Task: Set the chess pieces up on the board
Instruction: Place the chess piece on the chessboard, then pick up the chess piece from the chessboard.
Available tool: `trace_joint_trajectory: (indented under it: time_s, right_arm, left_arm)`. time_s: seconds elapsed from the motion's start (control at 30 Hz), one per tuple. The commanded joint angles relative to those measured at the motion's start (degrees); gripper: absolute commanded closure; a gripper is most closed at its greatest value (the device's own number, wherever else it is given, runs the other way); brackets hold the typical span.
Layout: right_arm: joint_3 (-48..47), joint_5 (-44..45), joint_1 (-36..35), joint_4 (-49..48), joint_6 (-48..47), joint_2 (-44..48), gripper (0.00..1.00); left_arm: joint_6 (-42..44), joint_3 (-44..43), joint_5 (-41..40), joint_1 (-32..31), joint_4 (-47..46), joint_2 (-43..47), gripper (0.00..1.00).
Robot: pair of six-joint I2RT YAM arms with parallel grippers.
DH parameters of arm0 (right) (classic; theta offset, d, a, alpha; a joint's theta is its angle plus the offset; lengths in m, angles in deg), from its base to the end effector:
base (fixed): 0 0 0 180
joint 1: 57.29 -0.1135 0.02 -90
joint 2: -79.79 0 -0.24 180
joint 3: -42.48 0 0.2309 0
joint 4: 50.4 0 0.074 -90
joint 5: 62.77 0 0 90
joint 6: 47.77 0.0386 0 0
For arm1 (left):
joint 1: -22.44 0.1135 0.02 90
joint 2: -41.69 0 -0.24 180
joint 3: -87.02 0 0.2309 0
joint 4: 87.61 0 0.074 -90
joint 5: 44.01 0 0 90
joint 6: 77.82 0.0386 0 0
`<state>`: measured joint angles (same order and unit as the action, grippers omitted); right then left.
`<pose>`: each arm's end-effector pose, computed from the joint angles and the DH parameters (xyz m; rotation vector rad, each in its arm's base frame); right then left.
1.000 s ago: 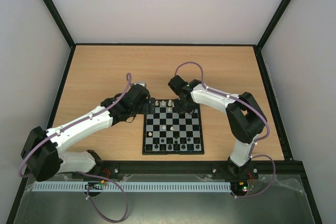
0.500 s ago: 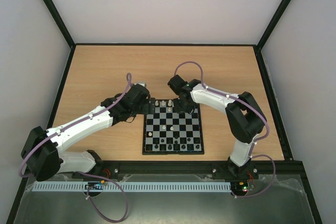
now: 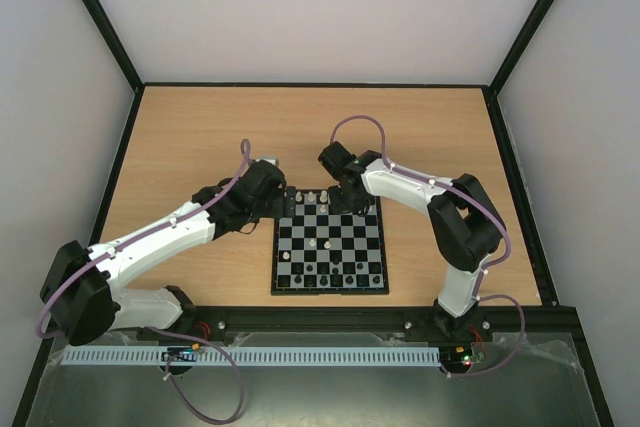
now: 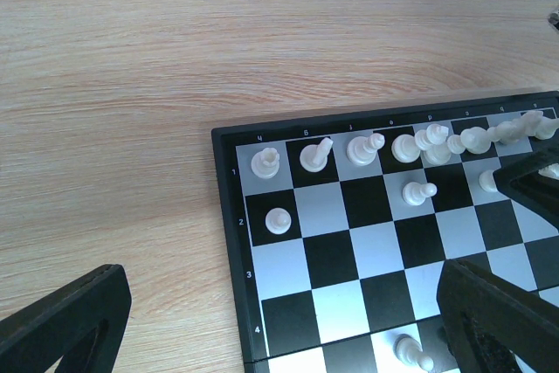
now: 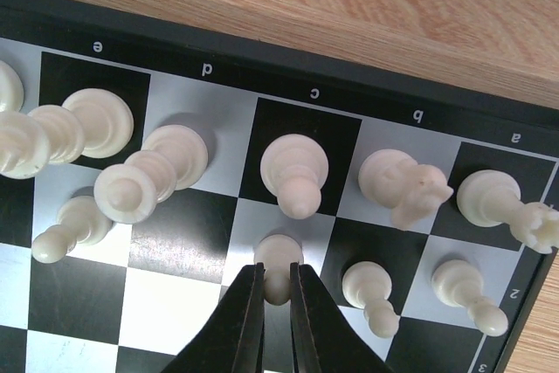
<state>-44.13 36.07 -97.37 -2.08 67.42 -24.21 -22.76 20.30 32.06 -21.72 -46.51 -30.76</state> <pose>0.2674 0.2173 0.1751 -0.3053 2.6827 0.1376 0.1884 -0.1700 0.2380 0.0769 2.3885 -0.3765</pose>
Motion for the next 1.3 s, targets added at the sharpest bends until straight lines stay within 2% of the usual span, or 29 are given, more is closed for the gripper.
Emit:
trace_joint_trajectory:
  time_s: [0.0, 0.07, 0.1, 0.23, 0.3, 0.43, 0.57, 0.87, 1.27]
  right_arm:
    - [-1.14, 0.66, 0.26, 1.14, -0.67, -1.35, 0.92]
    - [-1.19, 0.42, 0.26, 1.27, -0.67, -1.48, 0.9]
    - [-1.14, 0.28, 0.27, 1.24, -0.67, -1.3, 0.82]
    - [-0.83, -0.08, 0.28, 1.28, -0.58, 1.24, 0.61]
    - [-0.58, -0.81, 0.18, 1.37, -0.75, 3.22, 0.55]
    - [0.1, -2.05, -1.36, 2.22, -0.55, 7.22, 0.55]
    - [1.08, -1.9, -6.45, 4.18, 0.34, 9.2, 0.56]
    - [5.15, -3.73, -15.56, 4.43, 4.28, 8.9, 0.6]
    - [5.69, -2.87, -17.69, 4.99, 5.88, 6.27, 0.69]
  left_arm:
    - [-0.37, 1.03, -0.39, 0.22, 0.41, 0.56, 0.01]
    - [-0.39, 1.1, -0.38, 0.22, 0.34, 0.72, 0.01]
    - [-0.39, 1.12, -0.39, 0.22, 0.33, 0.73, 0.01]
    - [-0.35, 0.96, -0.39, 0.22, 0.45, 0.83, 0.01]
    - [-0.45, 0.86, -0.39, 0.22, 0.58, 1.01, 0.01]
    - [-0.79, 0.89, -0.6, 0.05, 0.89, 1.55, 0.01]
    - [-1.04, 0.86, -1.17, 0.04, 1.27, 1.93, 0.01]
    - [-1.39, 1.53, -1.8, -0.05, 1.71, 3.22, 0.01]
    - [-1.53, 2.32, -2.15, -0.13, 2.25, 4.86, 0.01]
